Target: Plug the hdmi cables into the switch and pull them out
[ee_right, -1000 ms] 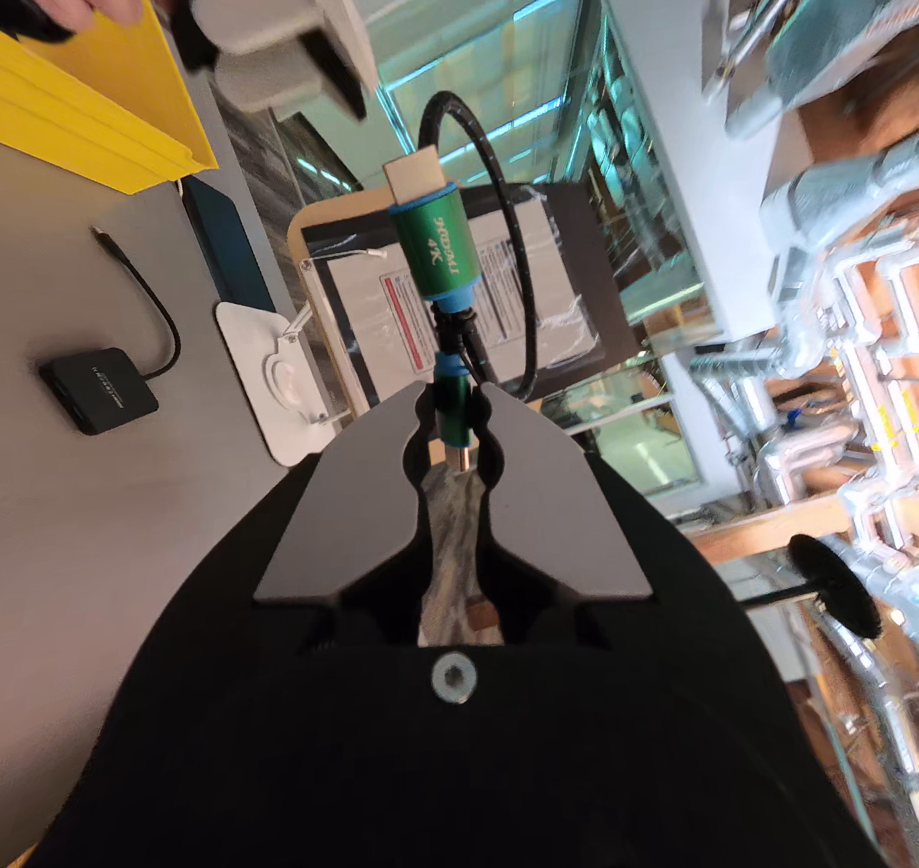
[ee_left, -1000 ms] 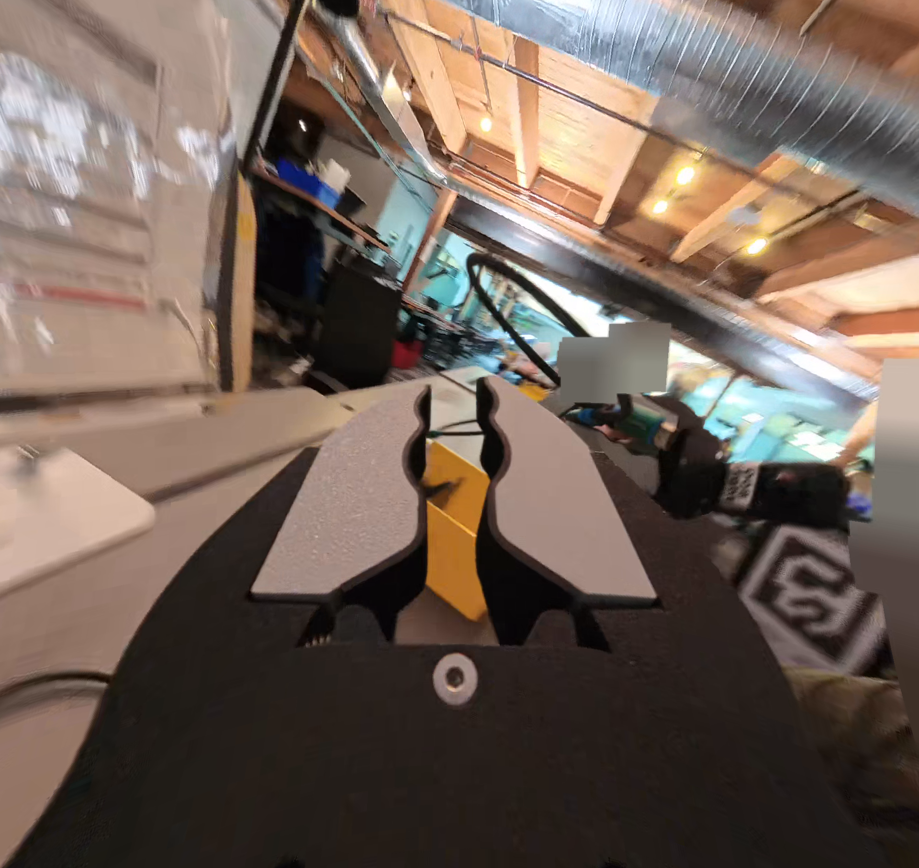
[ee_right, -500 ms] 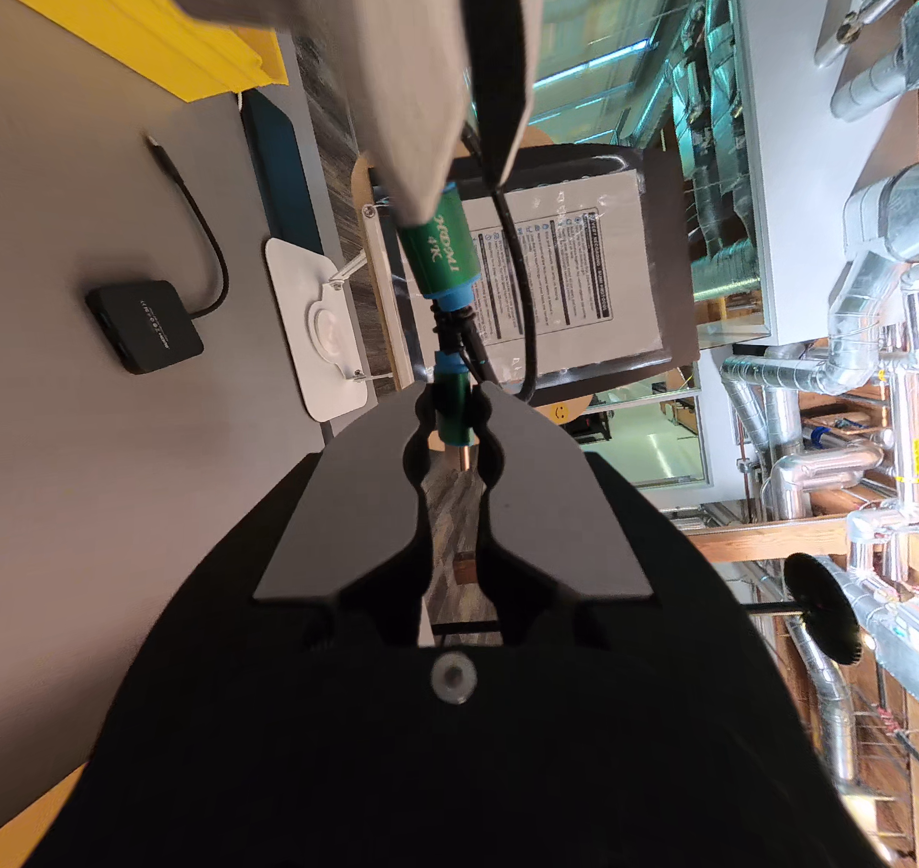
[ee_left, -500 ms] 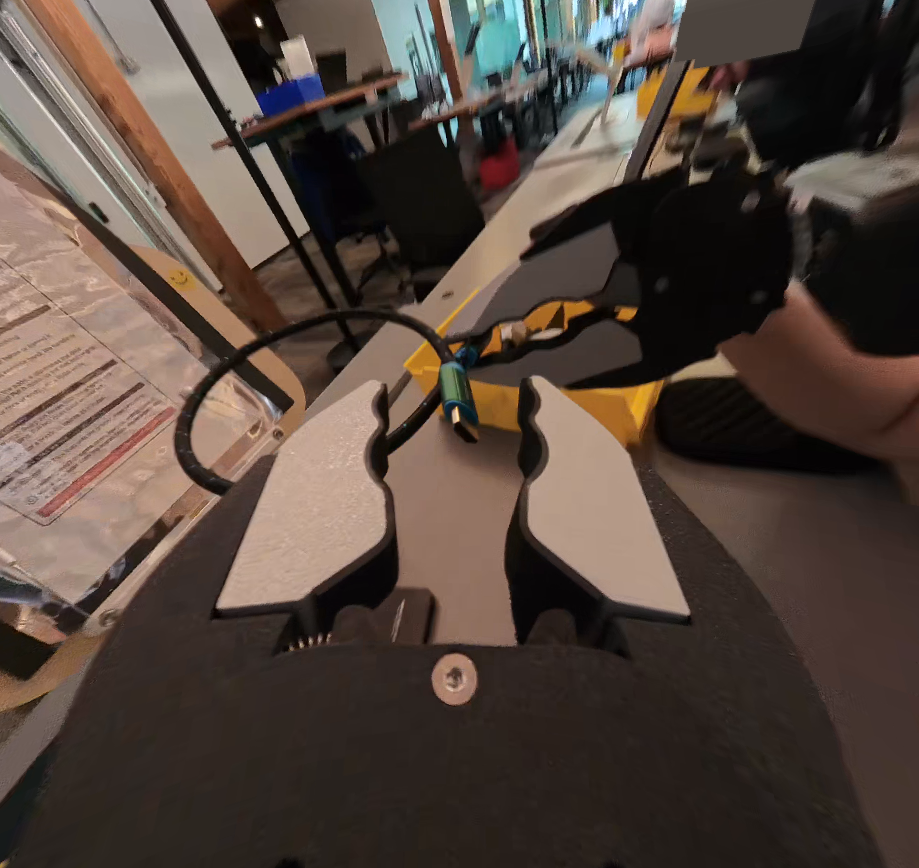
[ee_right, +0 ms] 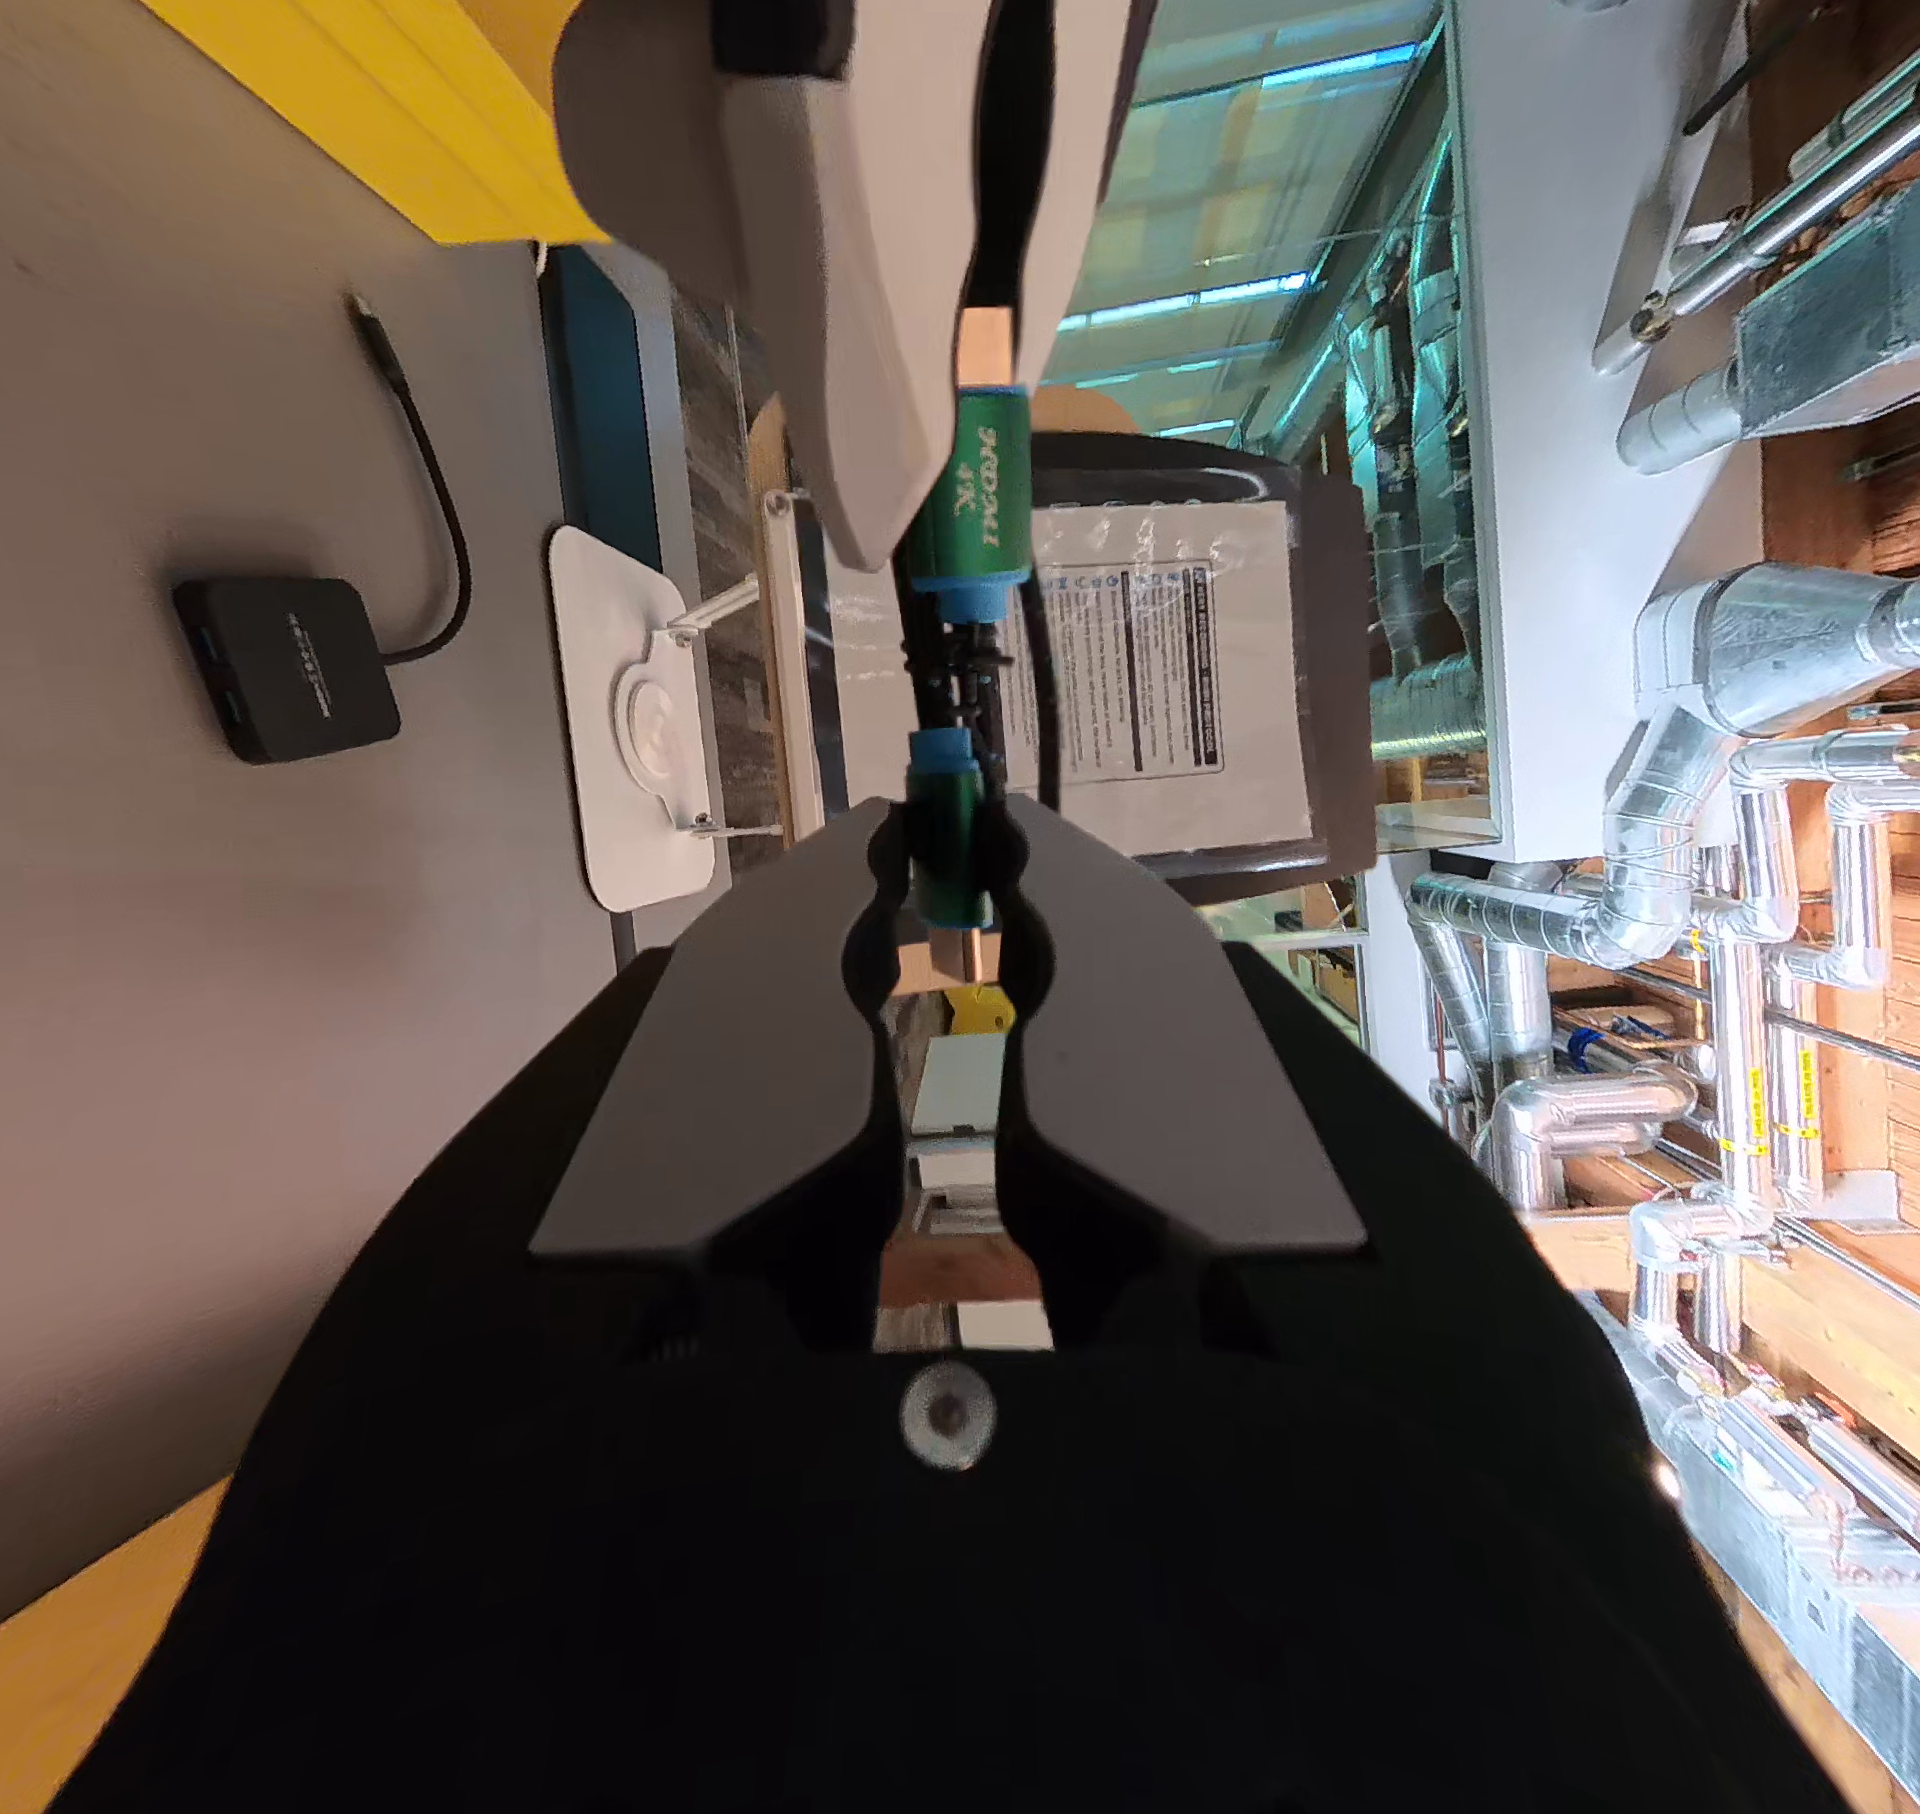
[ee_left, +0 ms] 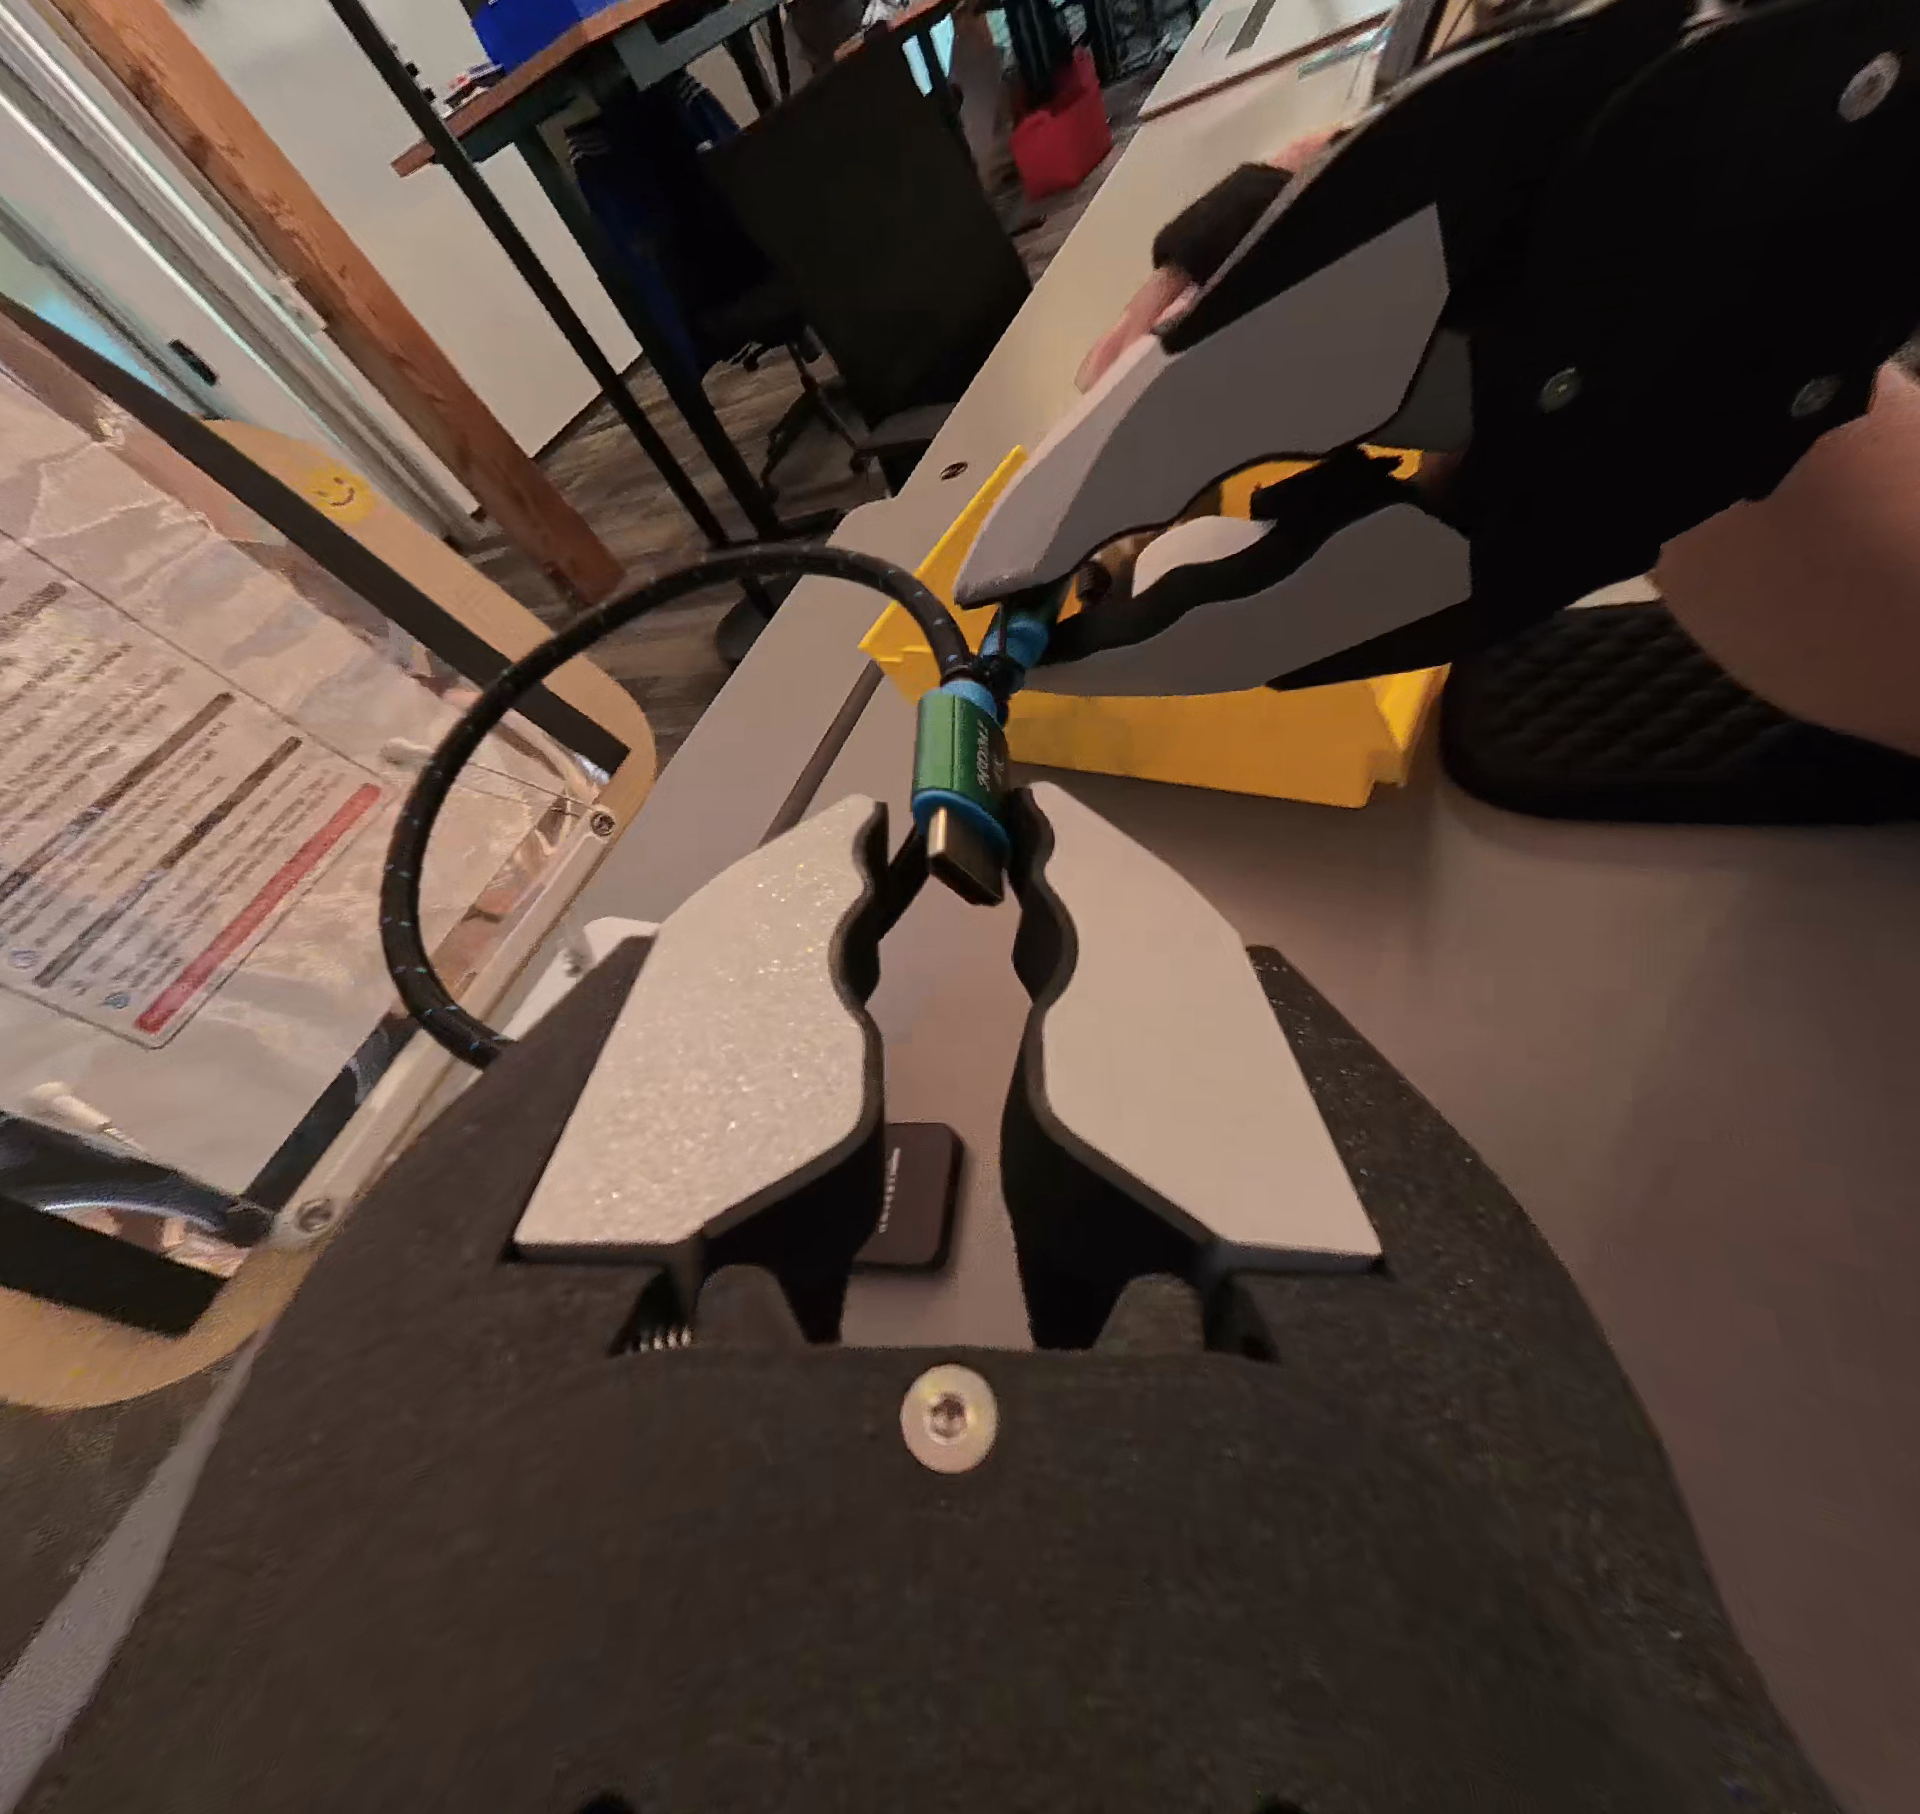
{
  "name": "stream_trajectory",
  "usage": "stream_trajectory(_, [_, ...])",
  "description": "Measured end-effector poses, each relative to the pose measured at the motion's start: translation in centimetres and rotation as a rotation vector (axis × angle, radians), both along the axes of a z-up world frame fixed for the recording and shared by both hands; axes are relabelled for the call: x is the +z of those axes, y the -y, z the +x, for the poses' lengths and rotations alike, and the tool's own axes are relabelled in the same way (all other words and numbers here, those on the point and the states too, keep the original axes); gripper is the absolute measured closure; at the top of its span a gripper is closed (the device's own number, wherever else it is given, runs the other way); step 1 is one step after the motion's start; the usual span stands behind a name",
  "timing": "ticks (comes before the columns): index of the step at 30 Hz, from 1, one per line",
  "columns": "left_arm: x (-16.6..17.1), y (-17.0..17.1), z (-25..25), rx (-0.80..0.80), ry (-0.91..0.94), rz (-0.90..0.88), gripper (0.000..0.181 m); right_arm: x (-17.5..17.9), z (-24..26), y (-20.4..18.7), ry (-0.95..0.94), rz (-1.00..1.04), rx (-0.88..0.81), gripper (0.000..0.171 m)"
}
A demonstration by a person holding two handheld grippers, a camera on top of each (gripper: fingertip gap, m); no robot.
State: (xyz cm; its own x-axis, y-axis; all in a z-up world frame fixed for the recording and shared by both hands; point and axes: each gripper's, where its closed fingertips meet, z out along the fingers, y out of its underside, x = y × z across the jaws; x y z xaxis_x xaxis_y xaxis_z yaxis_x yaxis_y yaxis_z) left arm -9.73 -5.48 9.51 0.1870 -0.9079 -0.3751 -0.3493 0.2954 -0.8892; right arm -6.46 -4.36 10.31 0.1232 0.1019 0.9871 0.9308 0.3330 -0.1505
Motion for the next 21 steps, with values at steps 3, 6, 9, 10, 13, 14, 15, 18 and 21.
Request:
stream_trajectory(3, [0.3,0.6,-0.5,-0.050,0.012,-0.035,0.167,0.3,-0.5,0.6,-0.021,-0.003,0.044,0.156])
stream_trajectory(6, [0.4,0.9,-0.7,-0.077,0.015,-0.048,0.167,0.4,-0.8,0.9,-0.008,0.018,0.062,0.156])
stream_trajectory(9, [0.6,1.4,-0.9,-0.127,0.038,-0.067,0.168,0.8,-0.9,1.3,0.018,0.064,0.081,0.155])
stream_trajectory(10, [0.8,1.7,-0.9,-0.153,0.053,-0.080,0.168,0.9,-0.9,1.4,0.023,0.078,0.089,0.155])
stream_trajectory(13, [1.4,2.6,-1.3,-0.249,0.100,-0.121,0.169,1.5,-1.2,2.4,0.022,0.115,0.145,0.155])
stream_trajectory(14, [1.6,2.9,-1.4,-0.278,0.118,-0.127,0.169,1.8,-1.4,2.8,0.019,0.125,0.163,0.154])
stream_trajectory(15, [1.7,3.1,-1.5,-0.305,0.132,-0.137,0.169,1.8,-1.5,3.1,0.024,0.133,0.180,0.154])
stream_trajectory(18, [1.7,3.4,-1.8,-0.340,0.135,-0.168,0.169,1.7,-1.8,3.5,0.016,0.109,0.216,0.154])
stream_trajectory(21, [1.8,3.5,-2.0,-0.348,0.146,-0.165,0.169,1.5,-1.7,3.4,-0.004,0.089,0.238,0.155])
